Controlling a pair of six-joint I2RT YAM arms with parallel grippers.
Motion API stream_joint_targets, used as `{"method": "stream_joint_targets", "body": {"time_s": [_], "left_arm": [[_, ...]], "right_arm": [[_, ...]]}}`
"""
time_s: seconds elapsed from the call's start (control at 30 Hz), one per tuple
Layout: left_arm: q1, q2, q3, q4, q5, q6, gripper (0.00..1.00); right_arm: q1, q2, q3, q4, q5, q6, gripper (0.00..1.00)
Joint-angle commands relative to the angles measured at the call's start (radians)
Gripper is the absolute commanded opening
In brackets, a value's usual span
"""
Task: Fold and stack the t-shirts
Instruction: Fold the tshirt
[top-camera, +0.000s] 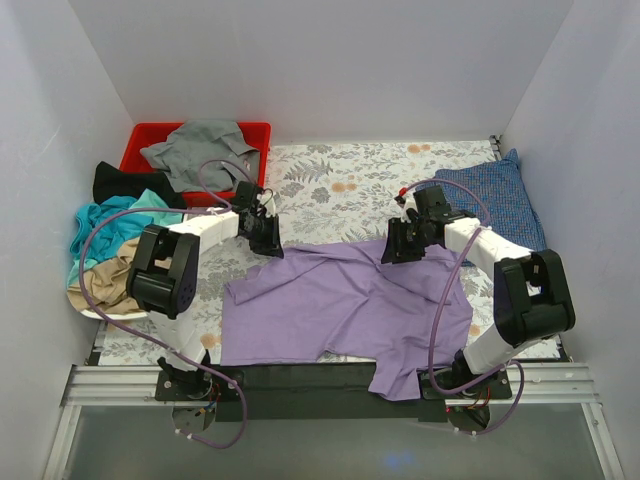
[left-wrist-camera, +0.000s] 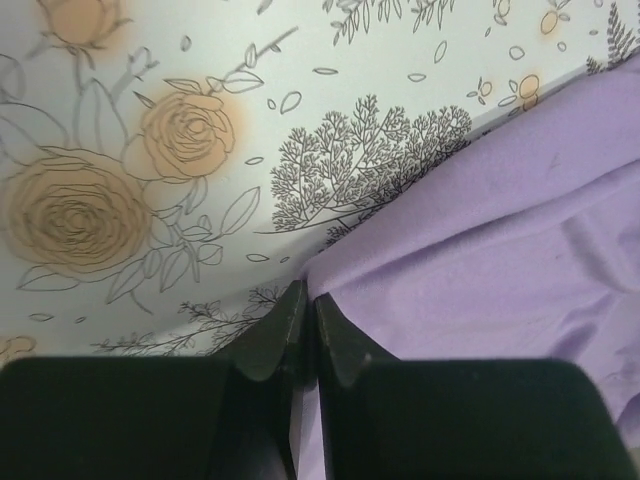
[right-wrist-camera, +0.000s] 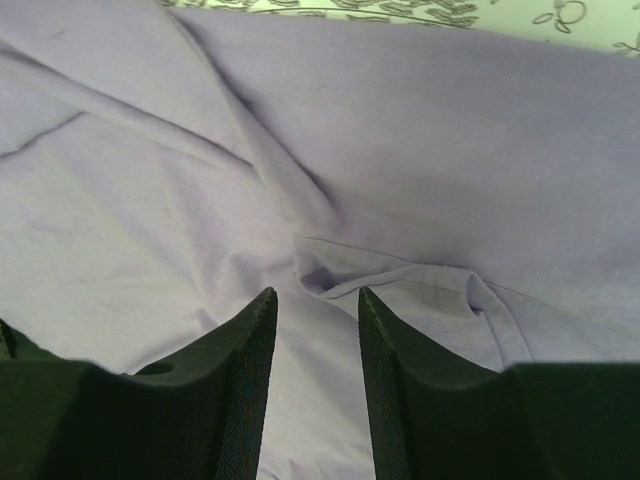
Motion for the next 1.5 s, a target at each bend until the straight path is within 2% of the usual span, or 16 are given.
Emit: {"method": "stream_joint_targets", "body": {"time_s": [0.0, 0.1, 0.23, 0.37, 0.5, 0.67, 0.83, 1.07, 1.2, 1.27, 1.47], "left_arm": [[0.004, -0.113, 0.048, 0.016, -0.103, 0.038, 0.04], [-0.006, -0.202, 0.045, 0.02, -0.22, 0.078, 0.02], [-0.009, -0.294, 0.022, 0.036, -0.283, 0.116, 0.01], [-0.013, -0.271, 0.033, 0.043, -0.315, 0.145, 0.03], [-0.037, -0.221, 0.071, 0.043, -0.357, 0.179, 0.01], [-0.127, -0.19, 0.085, 0.05, -0.551, 0.236, 0.01], [-0.224, -0.237, 0.028, 0.049, -0.705, 0.218, 0.0], [-0.269, -0.325, -0.012, -0.01, -0.714, 0.144, 0.0], [-0.296, -0.317, -0.01, -0.183, -0.714, 0.075, 0.0], [-0.31, -0.305, -0.007, -0.262, -0.678, 0.014, 0.0], [-0.356, -0.311, -0.025, -0.414, -0.414, -0.152, 0.0]], "right_arm": [[0.003, 0.029, -0.021, -0.007, 0.068, -0.009, 0.44], [0.001, 0.074, -0.027, -0.017, 0.062, -0.01, 0.44], [0.003, 0.095, -0.055, -0.012, -0.022, -0.01, 0.42], [0.08, 0.019, -0.02, -0.007, -0.151, -0.027, 0.41], [0.173, -0.017, 0.055, -0.009, -0.184, -0.009, 0.43], [0.205, 0.0, 0.045, -0.004, -0.112, 0.008, 0.43], [0.214, 0.08, 0.016, 0.0, -0.159, 0.005, 0.43], [0.286, 0.132, -0.004, 0.054, -0.222, 0.042, 0.43], [0.299, 0.17, -0.03, 0.048, -0.165, 0.072, 0.43], [0.299, 0.183, -0.053, 0.046, -0.15, 0.08, 0.43], [0.3, 0.177, -0.105, 0.046, -0.121, 0.101, 0.43]]}}
